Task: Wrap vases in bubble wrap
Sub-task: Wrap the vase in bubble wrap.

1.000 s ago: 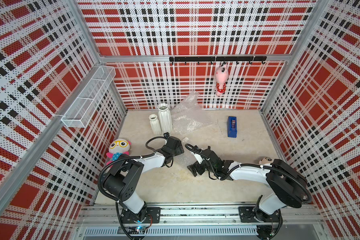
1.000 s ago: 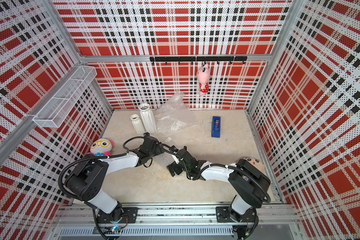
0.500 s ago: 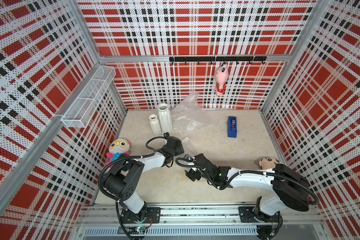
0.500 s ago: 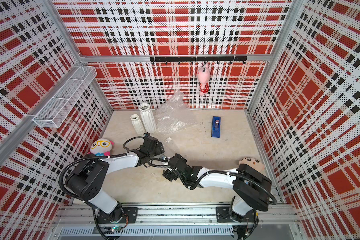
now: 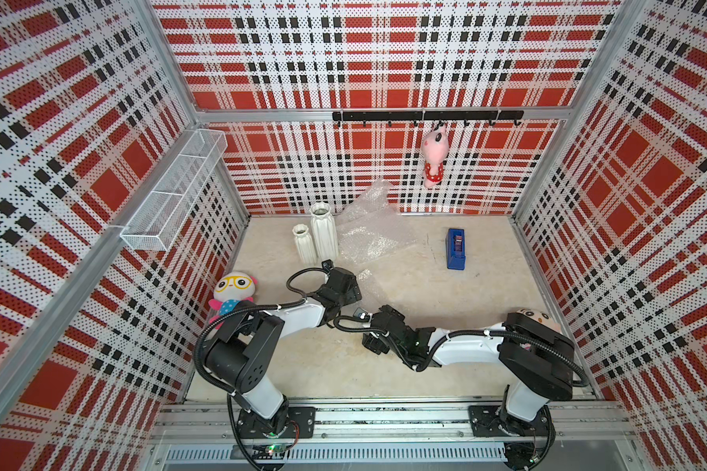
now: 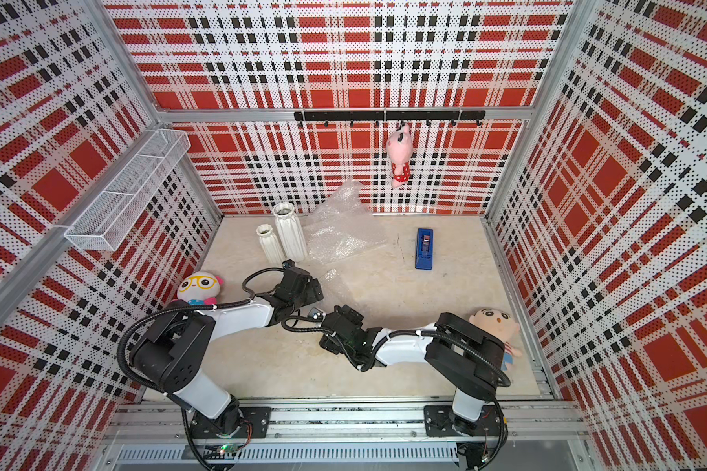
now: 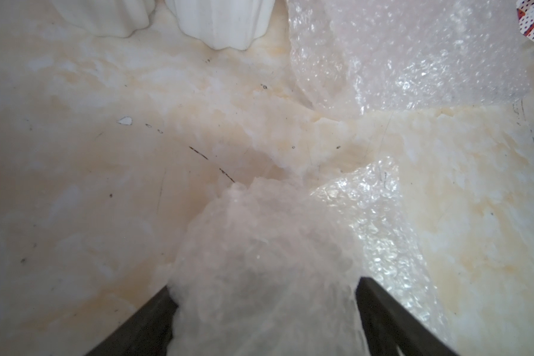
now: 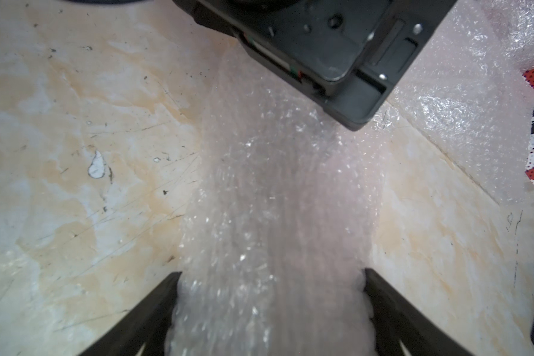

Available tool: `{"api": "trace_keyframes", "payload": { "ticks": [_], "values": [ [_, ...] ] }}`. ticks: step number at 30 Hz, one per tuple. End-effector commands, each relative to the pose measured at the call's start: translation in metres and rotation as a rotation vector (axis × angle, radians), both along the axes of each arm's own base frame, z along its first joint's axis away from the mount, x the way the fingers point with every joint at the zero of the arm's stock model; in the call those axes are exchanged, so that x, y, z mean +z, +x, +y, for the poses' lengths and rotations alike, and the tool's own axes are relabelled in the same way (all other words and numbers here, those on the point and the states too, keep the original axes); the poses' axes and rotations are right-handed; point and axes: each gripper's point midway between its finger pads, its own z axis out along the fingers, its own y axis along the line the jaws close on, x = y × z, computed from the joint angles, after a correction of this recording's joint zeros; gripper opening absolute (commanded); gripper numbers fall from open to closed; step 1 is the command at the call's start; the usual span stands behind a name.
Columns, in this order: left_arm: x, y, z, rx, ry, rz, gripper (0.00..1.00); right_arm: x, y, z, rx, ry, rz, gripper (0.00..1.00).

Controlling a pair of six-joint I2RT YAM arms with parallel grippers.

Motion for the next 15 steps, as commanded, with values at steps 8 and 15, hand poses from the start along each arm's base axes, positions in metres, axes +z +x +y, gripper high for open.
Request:
{"api": "trace_keyframes", "payload": {
  "ticks": [8, 15],
  "values": [
    [-0.008, 0.000, -0.002, -0.035, -0.005, 0.059, 0.93, -0.025, -0.017, 0.000, -0.002, 0.038, 0.119, 0.81],
    [0.027, 0.013, -0.001, -0.021, -0.039, -0.023, 0.98, -0.029, -0.031, 0.001, -0.010, 0.185, 0.264, 0.81]
  ]
}}
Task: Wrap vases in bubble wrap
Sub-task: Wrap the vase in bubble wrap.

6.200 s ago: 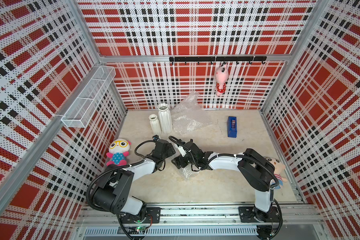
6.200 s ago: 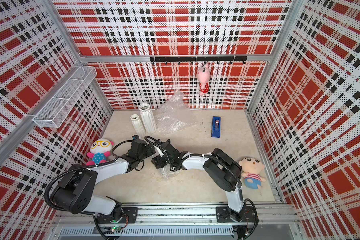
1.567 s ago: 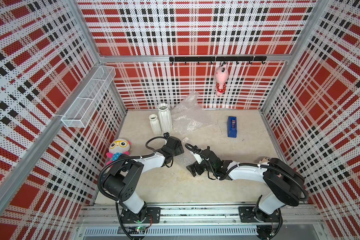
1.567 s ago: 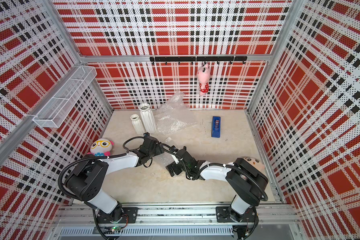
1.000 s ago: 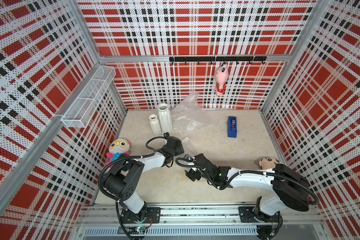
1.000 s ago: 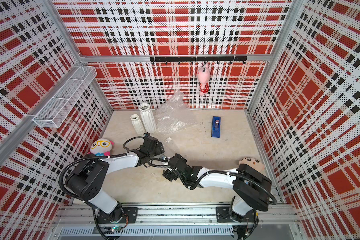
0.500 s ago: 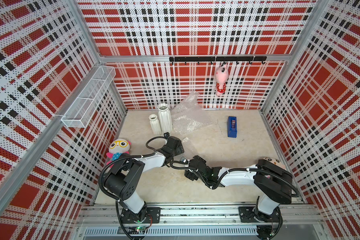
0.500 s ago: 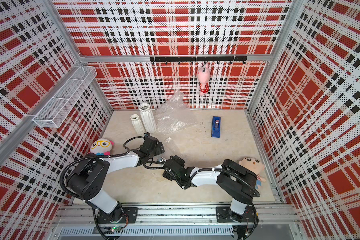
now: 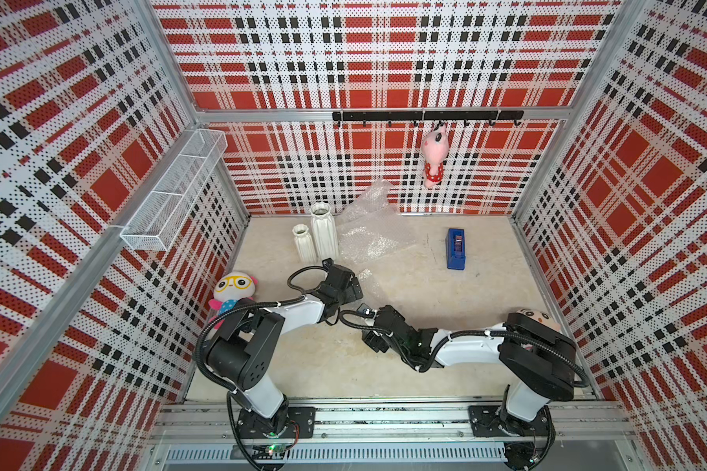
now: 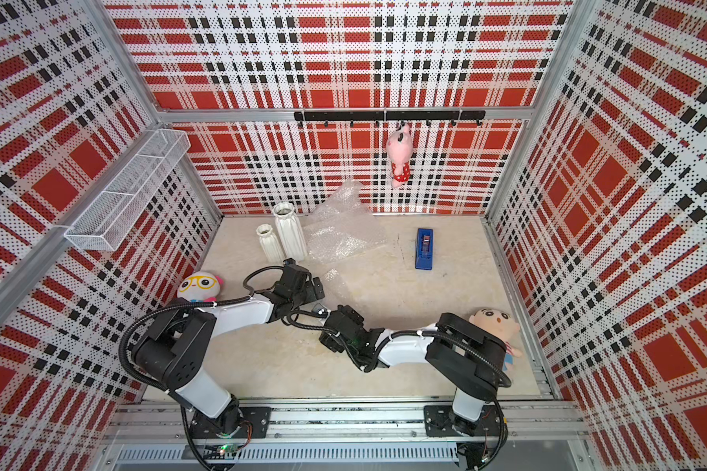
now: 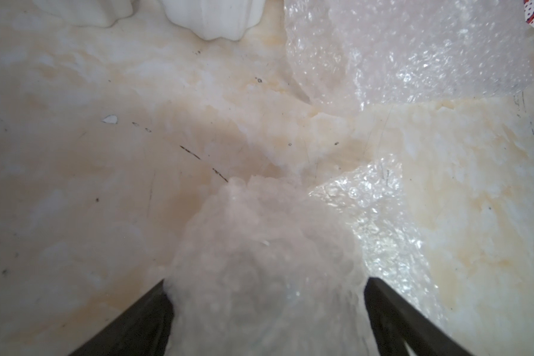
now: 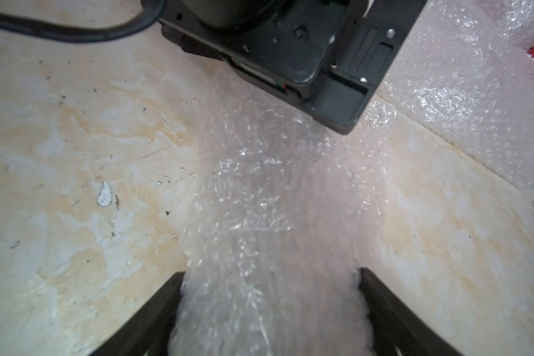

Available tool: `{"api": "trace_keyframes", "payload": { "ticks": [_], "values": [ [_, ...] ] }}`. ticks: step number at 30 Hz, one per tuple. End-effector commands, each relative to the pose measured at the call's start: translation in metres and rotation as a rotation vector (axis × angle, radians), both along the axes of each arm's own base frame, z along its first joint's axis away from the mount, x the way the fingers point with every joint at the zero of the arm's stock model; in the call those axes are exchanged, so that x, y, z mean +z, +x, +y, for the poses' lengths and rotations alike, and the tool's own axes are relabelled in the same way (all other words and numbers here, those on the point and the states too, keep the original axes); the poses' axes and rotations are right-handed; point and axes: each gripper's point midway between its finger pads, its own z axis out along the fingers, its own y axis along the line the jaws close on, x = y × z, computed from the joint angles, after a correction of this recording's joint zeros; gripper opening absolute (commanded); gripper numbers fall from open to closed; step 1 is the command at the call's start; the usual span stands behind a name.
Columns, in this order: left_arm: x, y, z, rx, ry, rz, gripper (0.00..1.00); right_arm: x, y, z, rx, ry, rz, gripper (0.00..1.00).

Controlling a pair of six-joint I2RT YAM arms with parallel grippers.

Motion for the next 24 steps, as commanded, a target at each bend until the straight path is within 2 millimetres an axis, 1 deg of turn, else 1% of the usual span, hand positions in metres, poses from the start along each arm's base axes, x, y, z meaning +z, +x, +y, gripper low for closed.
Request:
{"api": "trace_keyframes", "payload": {
  "ticks": [1, 7, 10, 13, 15, 18, 20, 24],
  "values": [
    [0.030, 0.009, -0.003, -0.007, -0.026, -0.054, 0.98, -0.031, -0.032, 0.000, 0.053, 0.058, 0.214, 0.81],
    [0.054, 0.014, 0.003, 0.029, -0.011, -0.103, 0.98, -0.031, -0.029, -0.001, 0.007, 0.187, 0.349, 0.80],
    [0.065, 0.010, 0.007, 0.049, 0.022, -0.132, 0.98, -0.030, -0.029, -0.003, -0.013, 0.244, 0.412, 0.80],
    [0.071, 0.003, 0.003, 0.042, 0.042, -0.146, 0.98, -0.031, -0.028, -0.005, -0.033, 0.304, 0.473, 0.79],
    [0.068, -0.003, -0.001, 0.032, 0.052, -0.140, 0.98, -0.029, -0.027, -0.005, -0.042, 0.356, 0.509, 0.79],
    [0.057, -0.008, -0.009, 0.010, 0.047, -0.112, 0.98, -0.027, -0.028, -0.005, -0.047, 0.430, 0.557, 0.78],
    [0.047, -0.011, -0.013, -0.005, 0.049, -0.088, 0.98, -0.029, -0.028, -0.005, -0.052, 0.446, 0.571, 0.78],
    [0.033, -0.011, -0.020, -0.024, 0.056, -0.054, 1.00, -0.032, -0.027, -0.006, -0.084, 0.464, 0.593, 0.78]
  ]
}}
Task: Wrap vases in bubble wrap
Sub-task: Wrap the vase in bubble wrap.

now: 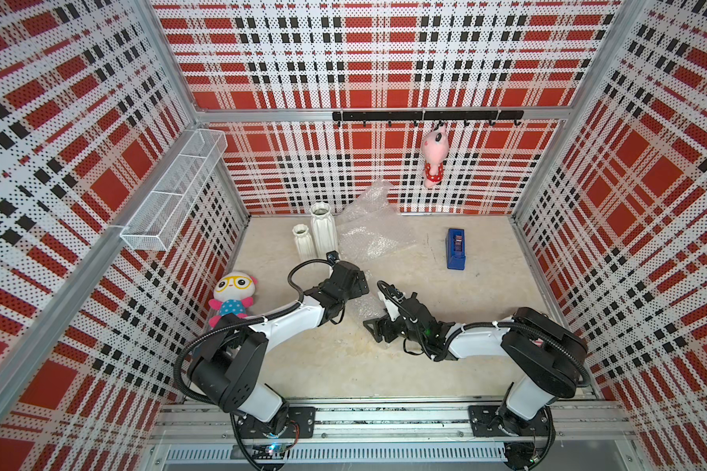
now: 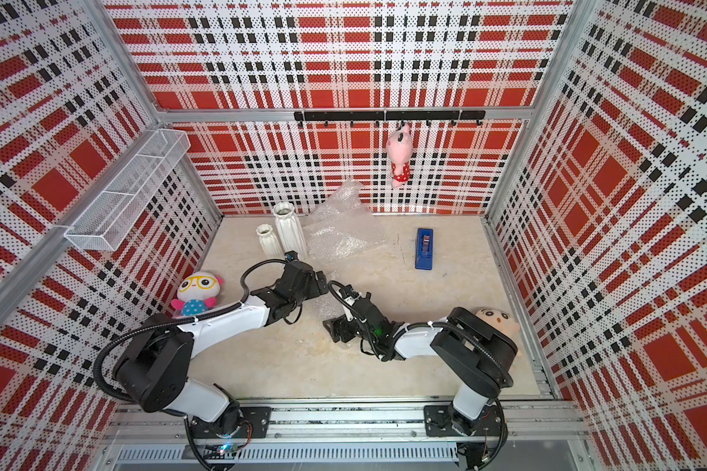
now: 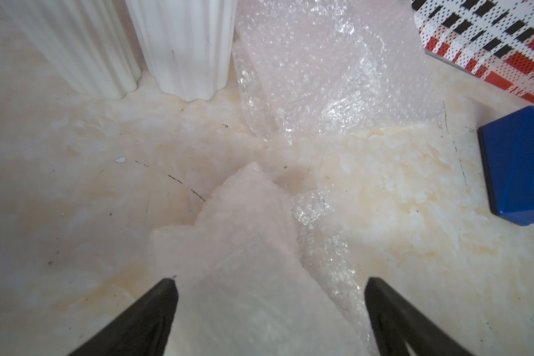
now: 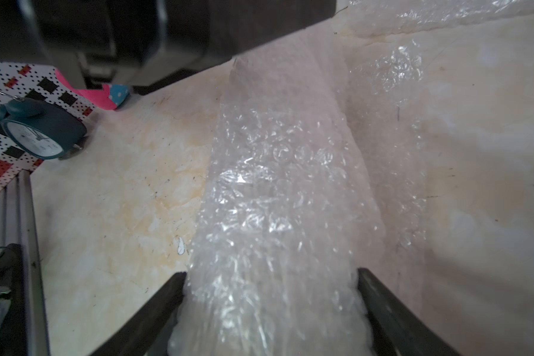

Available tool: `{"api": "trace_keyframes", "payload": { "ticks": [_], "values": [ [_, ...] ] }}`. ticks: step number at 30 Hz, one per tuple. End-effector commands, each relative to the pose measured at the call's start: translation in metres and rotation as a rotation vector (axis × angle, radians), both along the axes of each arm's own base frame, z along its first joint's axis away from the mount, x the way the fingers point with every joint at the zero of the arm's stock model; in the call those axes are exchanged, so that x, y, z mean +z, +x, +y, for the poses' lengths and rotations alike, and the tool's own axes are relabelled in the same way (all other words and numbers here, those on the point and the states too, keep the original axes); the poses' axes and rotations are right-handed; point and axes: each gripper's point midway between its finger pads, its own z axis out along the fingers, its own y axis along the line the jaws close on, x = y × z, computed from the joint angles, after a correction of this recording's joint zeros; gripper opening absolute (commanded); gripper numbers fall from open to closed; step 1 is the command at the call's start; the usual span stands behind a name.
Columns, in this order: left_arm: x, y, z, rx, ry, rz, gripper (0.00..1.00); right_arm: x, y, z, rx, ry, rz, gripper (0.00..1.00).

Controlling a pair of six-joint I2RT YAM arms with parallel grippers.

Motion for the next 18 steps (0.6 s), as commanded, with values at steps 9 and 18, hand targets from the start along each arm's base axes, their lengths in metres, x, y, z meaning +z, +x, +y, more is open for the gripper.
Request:
{"api": "trace_keyframes", "payload": {
  "ticks": [9, 18],
  "values": [
    [-0.054, -0.005, -0.003, -0.022, 0.085, 0.130, 0.92, -0.038, -0.025, -0.006, -0.008, -0.029, 0.188, 0.80],
    [-0.065, -0.008, -0.006, -0.028, 0.145, 0.140, 0.87, -0.028, -0.019, -0.008, 0.013, -0.078, 0.105, 0.92]
  ]
}}
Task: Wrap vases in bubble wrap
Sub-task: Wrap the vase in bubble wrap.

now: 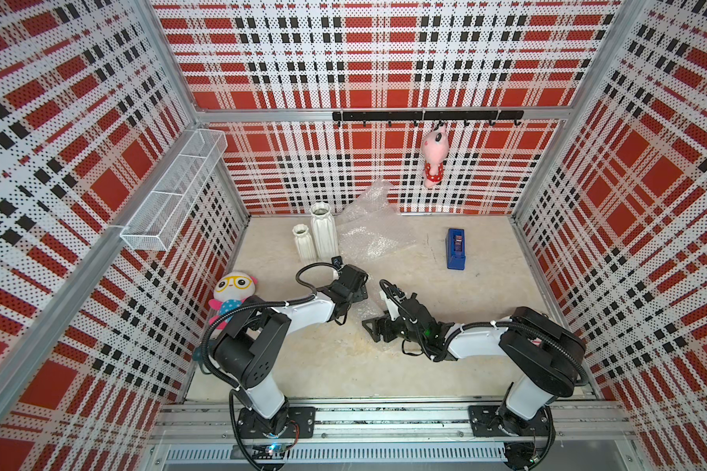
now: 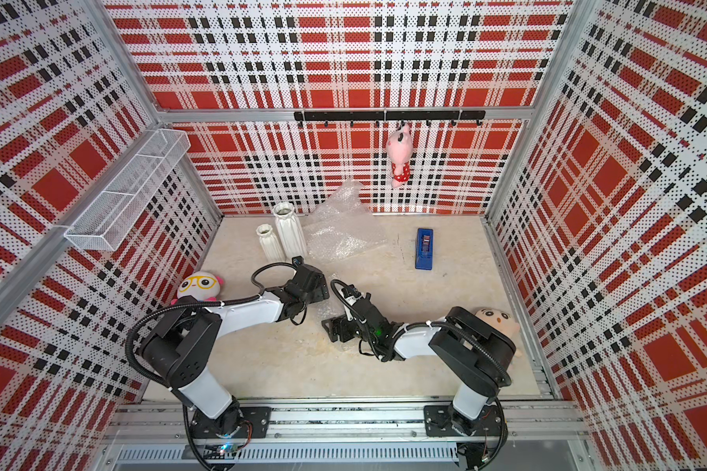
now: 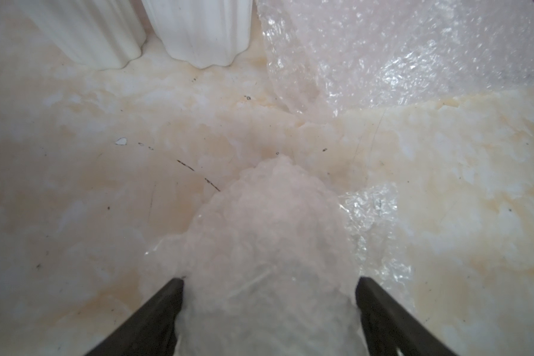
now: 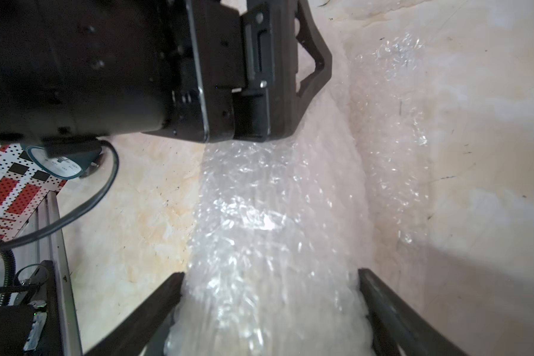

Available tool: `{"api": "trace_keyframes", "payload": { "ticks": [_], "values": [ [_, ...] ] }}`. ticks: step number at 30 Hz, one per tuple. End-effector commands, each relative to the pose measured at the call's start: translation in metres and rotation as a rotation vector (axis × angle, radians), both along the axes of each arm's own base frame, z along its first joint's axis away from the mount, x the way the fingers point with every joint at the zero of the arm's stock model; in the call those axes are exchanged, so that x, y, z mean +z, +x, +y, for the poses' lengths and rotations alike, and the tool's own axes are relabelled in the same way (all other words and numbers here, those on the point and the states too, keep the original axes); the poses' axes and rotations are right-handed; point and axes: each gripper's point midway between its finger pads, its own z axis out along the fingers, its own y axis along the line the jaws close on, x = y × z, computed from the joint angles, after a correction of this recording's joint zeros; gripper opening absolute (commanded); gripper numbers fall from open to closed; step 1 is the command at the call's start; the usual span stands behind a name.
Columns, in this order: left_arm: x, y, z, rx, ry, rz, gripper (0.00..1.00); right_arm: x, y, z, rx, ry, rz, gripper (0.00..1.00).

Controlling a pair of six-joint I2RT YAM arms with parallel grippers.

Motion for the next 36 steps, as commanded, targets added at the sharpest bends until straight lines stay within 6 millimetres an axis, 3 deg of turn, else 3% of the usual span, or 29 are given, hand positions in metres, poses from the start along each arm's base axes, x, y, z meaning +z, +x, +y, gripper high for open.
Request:
{"api": "trace_keyframes", "payload": {
  "ticks": [1, 10, 16, 21, 29, 34, 36],
  "values": [
    [-0.022, -0.014, -0.005, -0.044, 0.051, 0.075, 0.87, -0.021, -0.018, -0.009, 0.057, -0.109, 0.030, 0.93],
    [-0.023, -0.019, -0.009, -0.072, 0.124, 0.062, 0.86, 0.022, -0.012, -0.030, 0.057, -0.153, -0.105, 0.98],
    [-0.019, -0.023, -0.020, -0.113, 0.143, 0.041, 0.86, 0.043, 0.014, -0.059, -0.041, -0.043, -0.065, 0.82],
    [-0.013, -0.025, -0.034, -0.169, 0.151, 0.008, 0.86, 0.022, 0.037, -0.076, -0.129, -0.073, 0.017, 0.69],
    [-0.010, -0.032, -0.057, -0.285, 0.165, -0.022, 0.86, -0.022, 0.053, -0.099, -0.247, -0.236, 0.063, 0.58],
    [-0.008, -0.038, -0.068, -0.350, 0.171, -0.034, 0.87, -0.028, 0.052, -0.095, -0.252, -0.178, 0.083, 0.56],
    [-0.009, -0.040, -0.070, -0.367, 0.169, -0.037, 0.87, -0.032, 0.054, -0.098, -0.265, -0.179, 0.094, 0.51]
  ]
}}
